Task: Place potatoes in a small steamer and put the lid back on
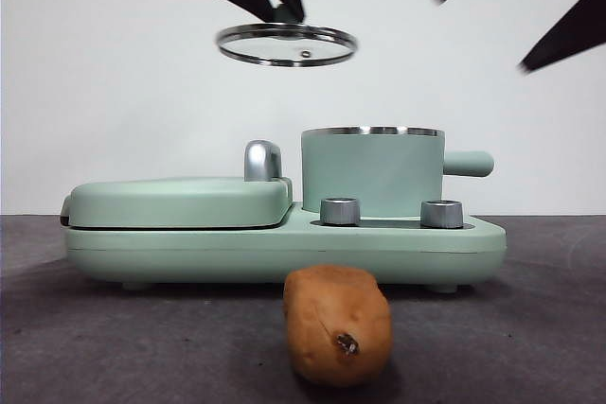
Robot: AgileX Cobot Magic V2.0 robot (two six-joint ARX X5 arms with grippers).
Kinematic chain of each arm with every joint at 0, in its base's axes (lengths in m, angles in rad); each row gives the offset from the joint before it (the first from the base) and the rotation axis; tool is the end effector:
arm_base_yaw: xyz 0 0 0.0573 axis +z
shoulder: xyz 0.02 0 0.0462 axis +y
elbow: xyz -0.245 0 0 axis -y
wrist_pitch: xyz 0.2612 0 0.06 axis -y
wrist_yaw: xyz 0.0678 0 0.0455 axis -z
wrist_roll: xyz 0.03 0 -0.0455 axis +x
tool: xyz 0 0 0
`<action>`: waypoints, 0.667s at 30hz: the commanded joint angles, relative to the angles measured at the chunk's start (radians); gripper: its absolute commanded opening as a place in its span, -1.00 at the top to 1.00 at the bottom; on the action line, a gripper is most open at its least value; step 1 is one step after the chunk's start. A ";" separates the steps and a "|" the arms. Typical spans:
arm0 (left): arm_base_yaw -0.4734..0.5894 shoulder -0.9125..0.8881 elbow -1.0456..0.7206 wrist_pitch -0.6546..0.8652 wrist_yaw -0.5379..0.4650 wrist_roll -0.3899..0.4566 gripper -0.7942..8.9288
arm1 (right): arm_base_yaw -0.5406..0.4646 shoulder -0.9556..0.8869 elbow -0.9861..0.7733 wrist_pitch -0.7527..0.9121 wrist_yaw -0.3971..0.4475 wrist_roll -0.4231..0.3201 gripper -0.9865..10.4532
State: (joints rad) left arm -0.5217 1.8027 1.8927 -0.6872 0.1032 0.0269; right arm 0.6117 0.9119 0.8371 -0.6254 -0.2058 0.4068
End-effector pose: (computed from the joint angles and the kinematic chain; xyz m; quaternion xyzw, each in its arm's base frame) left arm 0.3555 -0.2079 0.3703 0.0733 0.2838 -0.2976 0.9086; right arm 0.1678 0.1252 0.2749 0.1064 0.4044 0.2978 0.8582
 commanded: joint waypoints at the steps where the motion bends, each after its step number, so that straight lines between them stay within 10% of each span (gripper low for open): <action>1: 0.024 -0.011 0.035 0.005 0.001 0.011 0.73 | 0.105 0.090 0.018 0.023 0.043 0.087 0.03; 20: 0.243 -0.011 0.035 -0.020 0.001 0.011 0.74 | 0.320 0.756 0.319 -0.149 0.065 0.124 0.03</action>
State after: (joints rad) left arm -0.2722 1.7977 1.8927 -0.7326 0.1028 0.0273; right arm 0.9165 1.6489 1.1400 -0.7731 -0.1425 0.5419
